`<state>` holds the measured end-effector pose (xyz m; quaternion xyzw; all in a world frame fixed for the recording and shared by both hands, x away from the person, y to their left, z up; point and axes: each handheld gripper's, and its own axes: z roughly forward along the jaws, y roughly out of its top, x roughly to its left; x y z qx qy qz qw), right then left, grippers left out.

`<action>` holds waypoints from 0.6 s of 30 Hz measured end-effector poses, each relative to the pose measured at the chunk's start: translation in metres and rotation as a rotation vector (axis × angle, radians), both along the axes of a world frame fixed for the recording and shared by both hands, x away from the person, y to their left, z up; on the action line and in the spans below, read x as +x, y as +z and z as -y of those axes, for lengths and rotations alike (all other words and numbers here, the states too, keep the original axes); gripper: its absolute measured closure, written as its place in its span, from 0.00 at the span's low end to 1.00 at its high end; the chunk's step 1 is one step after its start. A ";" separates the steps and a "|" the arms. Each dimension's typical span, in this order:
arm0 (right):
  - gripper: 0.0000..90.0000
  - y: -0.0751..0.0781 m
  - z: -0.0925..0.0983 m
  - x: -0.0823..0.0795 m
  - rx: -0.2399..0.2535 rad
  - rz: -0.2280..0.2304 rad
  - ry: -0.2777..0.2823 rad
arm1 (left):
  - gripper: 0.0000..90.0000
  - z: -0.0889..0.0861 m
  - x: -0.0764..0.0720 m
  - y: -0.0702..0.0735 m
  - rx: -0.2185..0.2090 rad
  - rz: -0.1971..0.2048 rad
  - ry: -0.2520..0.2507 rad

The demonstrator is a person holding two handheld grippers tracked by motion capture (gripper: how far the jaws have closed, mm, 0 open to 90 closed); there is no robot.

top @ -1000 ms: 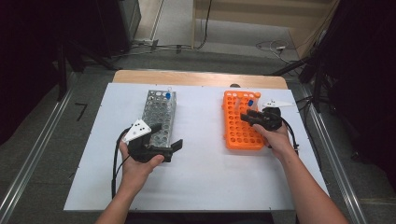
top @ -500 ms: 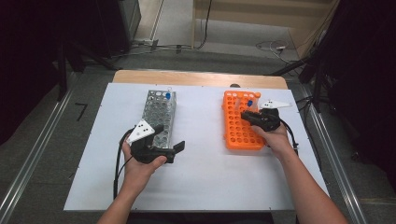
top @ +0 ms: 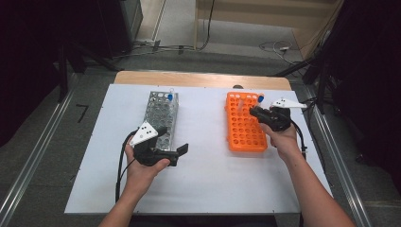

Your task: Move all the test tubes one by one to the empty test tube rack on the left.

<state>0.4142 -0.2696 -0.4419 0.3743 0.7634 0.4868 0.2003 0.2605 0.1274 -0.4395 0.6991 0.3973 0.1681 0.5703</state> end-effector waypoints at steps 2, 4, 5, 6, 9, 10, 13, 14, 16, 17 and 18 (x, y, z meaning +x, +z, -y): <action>0.83 0.004 0.001 -0.004 0.010 0.007 0.003 | 0.00 0.001 0.000 0.000 0.004 0.000 -0.003; 0.83 0.008 0.001 -0.009 0.013 0.016 0.012 | 0.00 0.001 0.000 0.001 0.006 0.001 -0.005; 0.83 0.010 0.000 -0.012 0.013 0.019 0.018 | 0.00 0.002 0.000 0.001 0.006 0.002 -0.007; 0.83 0.011 -0.001 -0.015 0.014 0.020 0.022 | 0.00 0.002 -0.001 0.001 0.007 0.001 -0.008; 0.83 0.014 -0.003 -0.024 0.014 0.028 0.037 | 0.00 0.003 -0.001 0.000 0.010 0.001 -0.010; 0.83 0.014 -0.004 -0.026 0.014 0.030 0.039 | 0.00 0.004 -0.001 0.000 0.008 0.001 -0.011; 0.83 0.012 -0.005 -0.035 0.015 0.023 0.052 | 0.00 0.005 -0.001 0.000 0.011 0.000 -0.014; 0.83 0.012 -0.006 -0.038 0.017 0.024 0.058 | 0.00 0.005 -0.001 0.000 0.012 0.000 -0.017; 0.83 0.011 -0.007 -0.045 0.022 0.022 0.066 | 0.00 0.006 -0.001 0.000 0.012 0.000 -0.019; 0.83 0.011 -0.007 -0.048 0.025 0.023 0.069 | 0.00 0.007 -0.001 0.000 0.011 0.001 -0.021; 0.83 0.011 -0.008 -0.051 0.022 0.025 0.079 | 0.00 0.007 -0.002 0.000 0.014 0.001 -0.022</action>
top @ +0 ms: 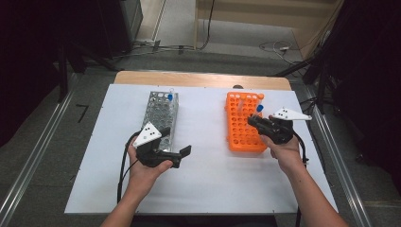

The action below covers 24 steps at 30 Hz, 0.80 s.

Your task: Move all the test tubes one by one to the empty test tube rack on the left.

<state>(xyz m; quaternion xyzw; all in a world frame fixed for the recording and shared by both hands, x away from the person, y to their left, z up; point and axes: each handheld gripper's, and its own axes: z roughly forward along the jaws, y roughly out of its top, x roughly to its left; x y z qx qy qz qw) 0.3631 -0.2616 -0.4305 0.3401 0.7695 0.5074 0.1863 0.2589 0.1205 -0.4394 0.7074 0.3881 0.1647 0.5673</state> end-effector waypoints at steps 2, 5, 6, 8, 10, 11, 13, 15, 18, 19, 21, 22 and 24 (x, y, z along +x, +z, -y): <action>0.83 0.000 -0.002 -0.007 0.002 0.003 0.008 | 0.00 0.001 0.000 0.000 -0.001 0.000 -0.001; 0.83 0.000 -0.006 -0.017 -0.001 0.001 0.026 | 0.00 0.003 0.000 0.000 0.002 0.001 -0.008; 0.83 -0.001 -0.008 -0.021 -0.003 0.002 0.035 | 0.00 0.004 -0.001 0.000 0.000 0.001 -0.008; 0.83 -0.002 -0.012 -0.028 -0.006 -0.001 0.049 | 0.00 0.005 -0.001 0.000 0.002 0.003 -0.014; 0.83 -0.003 -0.015 -0.035 -0.005 -0.001 0.062 | 0.00 0.006 -0.001 0.000 0.004 0.000 -0.019; 0.83 -0.004 -0.017 -0.039 -0.004 -0.003 0.067 | 0.00 0.007 -0.002 0.000 0.002 0.002 -0.020; 0.83 -0.006 -0.021 -0.045 -0.002 -0.007 0.080 | 0.00 0.008 -0.002 0.000 0.002 0.002 -0.024; 0.83 -0.008 -0.025 -0.052 -0.007 -0.010 0.093 | 0.00 0.010 -0.003 0.001 0.005 0.003 -0.033; 0.83 -0.009 -0.031 -0.059 -0.012 -0.013 0.116 | 0.00 0.012 -0.003 0.001 0.005 0.004 -0.041; 0.83 -0.009 -0.033 -0.062 -0.012 -0.013 0.124 | 0.00 0.012 -0.004 0.001 0.009 0.004 -0.043; 0.83 -0.010 -0.037 -0.067 -0.004 -0.017 0.136 | 0.00 0.014 -0.004 0.001 0.007 0.005 -0.047; 0.83 -0.011 -0.040 -0.069 -0.006 -0.016 0.145 | 0.00 0.015 -0.005 0.001 0.007 0.006 -0.053; 0.83 -0.012 -0.045 -0.074 -0.007 -0.016 0.164 | 0.00 0.017 -0.005 0.001 0.006 0.008 -0.062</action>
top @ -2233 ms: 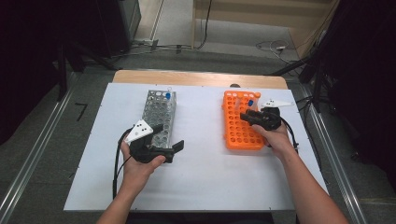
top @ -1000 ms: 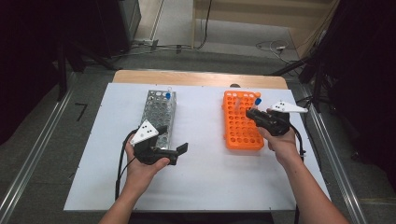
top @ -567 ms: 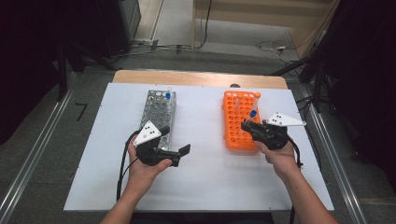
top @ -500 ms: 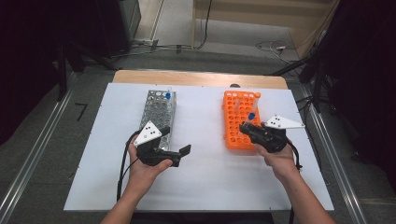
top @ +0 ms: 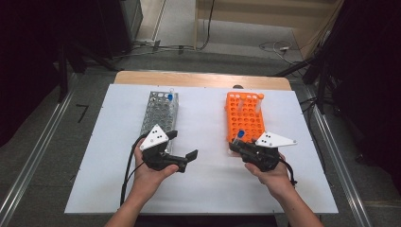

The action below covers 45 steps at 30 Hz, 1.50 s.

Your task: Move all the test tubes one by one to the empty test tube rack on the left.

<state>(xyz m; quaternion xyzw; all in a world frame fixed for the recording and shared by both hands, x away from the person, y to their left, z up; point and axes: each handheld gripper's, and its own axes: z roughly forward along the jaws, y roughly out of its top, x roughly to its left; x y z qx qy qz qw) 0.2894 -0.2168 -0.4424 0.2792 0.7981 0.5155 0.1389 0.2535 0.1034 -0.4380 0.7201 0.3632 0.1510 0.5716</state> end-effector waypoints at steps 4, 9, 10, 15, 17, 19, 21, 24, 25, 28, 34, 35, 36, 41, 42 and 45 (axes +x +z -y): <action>0.83 -0.004 -0.010 -0.006 -0.010 -0.004 0.029 | 0.01 0.006 -0.002 0.001 0.002 0.002 -0.027; 0.83 -0.008 -0.020 -0.011 -0.019 -0.018 0.057 | 0.05 0.012 -0.005 0.002 -0.005 0.019 -0.046; 0.83 -0.009 -0.021 -0.012 -0.019 -0.020 0.062 | 0.06 0.013 -0.005 0.002 -0.003 0.016 -0.048; 0.83 -0.011 -0.031 -0.017 -0.021 -0.025 0.088 | 0.09 0.019 -0.006 0.002 -0.009 0.008 -0.081; 0.83 -0.012 -0.035 -0.019 -0.026 -0.025 0.098 | 0.12 0.022 -0.006 0.001 -0.011 0.009 -0.095; 0.83 -0.013 -0.038 -0.020 -0.025 -0.028 0.106 | 0.14 0.024 -0.007 0.001 -0.015 0.014 -0.103; 0.83 -0.013 -0.042 -0.022 -0.027 -0.029 0.119 | 0.19 0.027 -0.008 0.001 -0.019 0.019 -0.116; 0.83 -0.013 -0.046 -0.024 -0.028 -0.031 0.135 | 0.29 0.030 -0.009 0.001 -0.024 0.029 -0.146; 0.83 -0.013 -0.048 -0.025 -0.027 -0.031 0.141 | 0.33 0.032 -0.010 0.000 -0.025 0.032 -0.153; 0.83 -0.013 -0.052 -0.029 -0.029 -0.030 0.154 | 0.41 0.035 -0.011 0.000 -0.029 0.038 -0.176; 0.83 -0.014 -0.059 -0.033 -0.035 -0.034 0.174 | 0.61 0.042 -0.012 0.001 -0.016 0.043 -0.207; 0.83 -0.014 -0.060 -0.033 -0.036 -0.034 0.177 | 0.64 0.042 -0.012 0.000 -0.019 0.044 -0.210; 0.83 -0.014 -0.061 -0.034 -0.037 -0.033 0.180 | 0.68 0.043 -0.012 0.000 -0.021 0.044 -0.213; 0.83 -0.014 -0.064 -0.036 -0.039 -0.037 0.189 | 0.79 0.046 -0.013 -0.001 -0.012 0.047 -0.226; 0.83 -0.014 -0.064 -0.036 -0.040 -0.037 0.190 | 0.81 0.046 -0.013 -0.001 -0.009 0.052 -0.222; 0.83 -0.014 -0.063 -0.036 -0.038 -0.037 0.192 | 0.83 0.046 -0.014 0.000 0.002 0.063 -0.214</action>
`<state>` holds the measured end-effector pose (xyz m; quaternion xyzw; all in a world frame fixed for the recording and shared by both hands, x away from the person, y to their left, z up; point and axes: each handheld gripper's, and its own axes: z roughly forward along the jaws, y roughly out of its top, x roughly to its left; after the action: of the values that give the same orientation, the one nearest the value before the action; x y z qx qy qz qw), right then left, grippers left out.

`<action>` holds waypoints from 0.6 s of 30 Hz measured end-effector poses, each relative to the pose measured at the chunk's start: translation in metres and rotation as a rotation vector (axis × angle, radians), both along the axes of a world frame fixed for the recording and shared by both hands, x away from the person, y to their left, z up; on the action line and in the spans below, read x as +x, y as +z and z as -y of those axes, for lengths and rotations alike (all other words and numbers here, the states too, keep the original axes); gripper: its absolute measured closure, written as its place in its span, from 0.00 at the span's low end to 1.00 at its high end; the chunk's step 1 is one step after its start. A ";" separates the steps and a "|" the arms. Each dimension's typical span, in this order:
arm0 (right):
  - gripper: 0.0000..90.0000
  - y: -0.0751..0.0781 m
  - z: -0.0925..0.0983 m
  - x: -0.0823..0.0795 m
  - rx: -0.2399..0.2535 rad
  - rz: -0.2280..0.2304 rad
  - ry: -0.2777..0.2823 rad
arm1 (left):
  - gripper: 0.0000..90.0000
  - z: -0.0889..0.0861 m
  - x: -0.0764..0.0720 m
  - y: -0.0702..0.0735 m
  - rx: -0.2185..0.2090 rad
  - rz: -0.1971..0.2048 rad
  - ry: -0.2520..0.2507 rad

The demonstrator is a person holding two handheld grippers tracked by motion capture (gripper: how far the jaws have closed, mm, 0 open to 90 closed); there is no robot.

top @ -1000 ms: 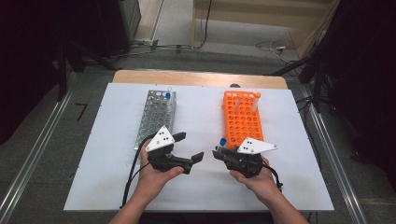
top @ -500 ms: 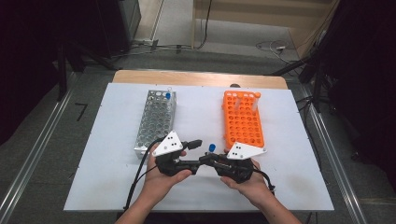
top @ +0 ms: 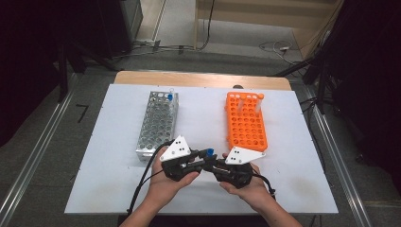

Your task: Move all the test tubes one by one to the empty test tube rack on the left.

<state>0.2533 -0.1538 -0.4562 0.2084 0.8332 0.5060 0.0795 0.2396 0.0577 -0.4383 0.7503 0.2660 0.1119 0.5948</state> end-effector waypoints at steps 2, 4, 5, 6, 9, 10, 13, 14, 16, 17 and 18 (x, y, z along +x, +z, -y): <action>0.83 0.000 0.000 0.000 0.003 -0.001 0.002 | 0.85 -0.001 0.000 0.001 0.003 0.007 0.008; 0.82 0.001 0.001 0.001 0.010 -0.007 0.001 | 0.85 -0.002 0.000 0.001 0.000 0.006 0.006; 0.80 0.001 0.002 0.001 0.014 -0.009 0.000 | 0.85 -0.002 0.001 0.002 -0.005 0.006 0.006; 0.77 0.001 0.002 0.002 0.016 -0.008 0.001 | 0.85 -0.002 0.001 0.002 -0.005 0.006 0.005; 0.67 0.002 0.006 0.004 0.023 -0.011 0.008 | 0.85 -0.004 0.002 0.004 -0.003 0.008 0.012; 0.63 0.002 0.009 0.005 0.021 -0.007 0.011 | 0.86 -0.005 0.003 0.004 -0.001 0.009 0.014; 0.45 0.004 0.015 0.007 0.023 -0.001 -0.004 | 0.86 -0.008 0.006 0.005 -0.011 0.008 0.028; 0.39 0.004 0.017 0.008 0.025 0.005 -0.007 | 0.86 -0.009 0.007 0.006 -0.013 0.009 0.034; 0.29 0.005 0.022 0.009 0.027 0.009 -0.016 | 0.86 -0.013 0.009 0.007 -0.016 0.011 0.046; 0.24 0.005 0.024 0.010 0.028 0.012 -0.020 | 0.86 -0.015 0.011 0.008 -0.013 0.013 0.051; 0.20 0.006 0.027 0.010 0.031 0.013 -0.020 | 0.86 -0.017 0.012 0.009 -0.013 0.016 0.059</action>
<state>0.2638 -0.1809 -0.4505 0.2145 0.8227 0.5193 0.0869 0.2517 0.0746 -0.4289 0.7375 0.2841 0.1335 0.5980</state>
